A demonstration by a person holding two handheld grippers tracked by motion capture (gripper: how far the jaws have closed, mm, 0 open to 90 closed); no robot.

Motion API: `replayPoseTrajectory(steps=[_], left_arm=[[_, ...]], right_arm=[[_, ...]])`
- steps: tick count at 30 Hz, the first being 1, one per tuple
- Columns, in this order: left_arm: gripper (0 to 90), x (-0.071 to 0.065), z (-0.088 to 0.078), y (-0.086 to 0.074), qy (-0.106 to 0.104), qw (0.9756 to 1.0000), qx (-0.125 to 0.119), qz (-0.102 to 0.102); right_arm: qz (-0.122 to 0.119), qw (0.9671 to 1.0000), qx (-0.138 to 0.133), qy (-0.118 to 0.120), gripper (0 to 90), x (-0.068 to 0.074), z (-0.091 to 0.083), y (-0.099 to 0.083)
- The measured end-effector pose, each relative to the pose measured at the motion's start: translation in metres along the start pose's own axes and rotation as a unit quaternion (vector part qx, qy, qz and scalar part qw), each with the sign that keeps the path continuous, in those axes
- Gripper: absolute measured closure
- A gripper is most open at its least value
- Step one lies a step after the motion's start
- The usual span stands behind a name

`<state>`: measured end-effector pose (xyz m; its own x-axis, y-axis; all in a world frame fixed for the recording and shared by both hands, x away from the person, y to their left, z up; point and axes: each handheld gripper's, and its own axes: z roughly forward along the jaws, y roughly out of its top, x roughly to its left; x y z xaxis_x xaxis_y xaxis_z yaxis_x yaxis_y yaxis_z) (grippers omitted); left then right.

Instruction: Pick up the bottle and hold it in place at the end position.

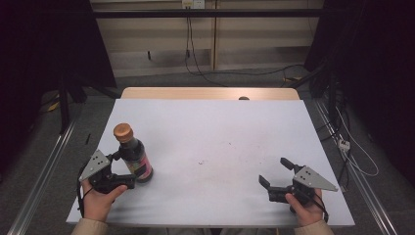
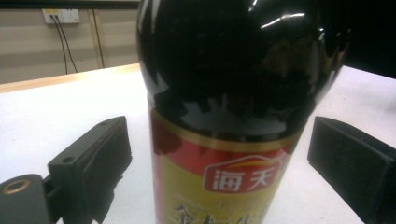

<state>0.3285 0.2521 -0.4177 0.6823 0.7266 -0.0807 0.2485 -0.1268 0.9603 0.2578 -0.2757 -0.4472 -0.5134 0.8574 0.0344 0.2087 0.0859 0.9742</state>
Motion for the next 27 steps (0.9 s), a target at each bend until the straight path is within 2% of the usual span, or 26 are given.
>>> replayPoseTrajectory(steps=[2,5,11,15,21,22,26,27], left_arm=[[5.6,-0.001,0.002,0.002,0.001,0.9999,0.008,0.007],[5.6,-0.002,0.003,0.004,0.004,1.0000,0.007,-0.002],[6.0,-0.002,0.009,0.007,0.007,0.9999,0.009,-0.002],[11.5,-0.002,0.011,0.008,0.009,0.9999,0.007,0.001],[16.1,0.000,0.014,0.008,0.016,0.9998,0.005,-0.005],[17.0,0.000,0.013,0.009,0.023,0.9997,0.005,-0.001],[19.1,-0.001,0.014,0.010,0.023,0.9997,0.004,0.004],[22.4,-0.002,0.014,0.010,0.022,0.9997,0.005,0.005]], right_arm=[[0.000,1.0000,0.000,0.000,1.8,0.000,0.000,0.000],[0.000,1.0000,0.001,0.002,1.9,0.000,0.001,0.000],[0.001,1.0000,-0.001,0.000,1.9,0.000,-0.001,0.000],[0.001,1.0000,-0.001,0.001,1.9,0.000,0.000,0.000],[0.001,1.0000,0.002,0.002,2.2,-0.001,0.001,-0.001],[0.001,1.0000,0.002,0.002,2.2,-0.001,0.001,-0.001],[0.001,1.0000,0.001,0.000,2.2,-0.001,0.000,-0.001],[0.001,1.0000,0.001,-0.001,2.2,-0.001,0.000,0.000]])
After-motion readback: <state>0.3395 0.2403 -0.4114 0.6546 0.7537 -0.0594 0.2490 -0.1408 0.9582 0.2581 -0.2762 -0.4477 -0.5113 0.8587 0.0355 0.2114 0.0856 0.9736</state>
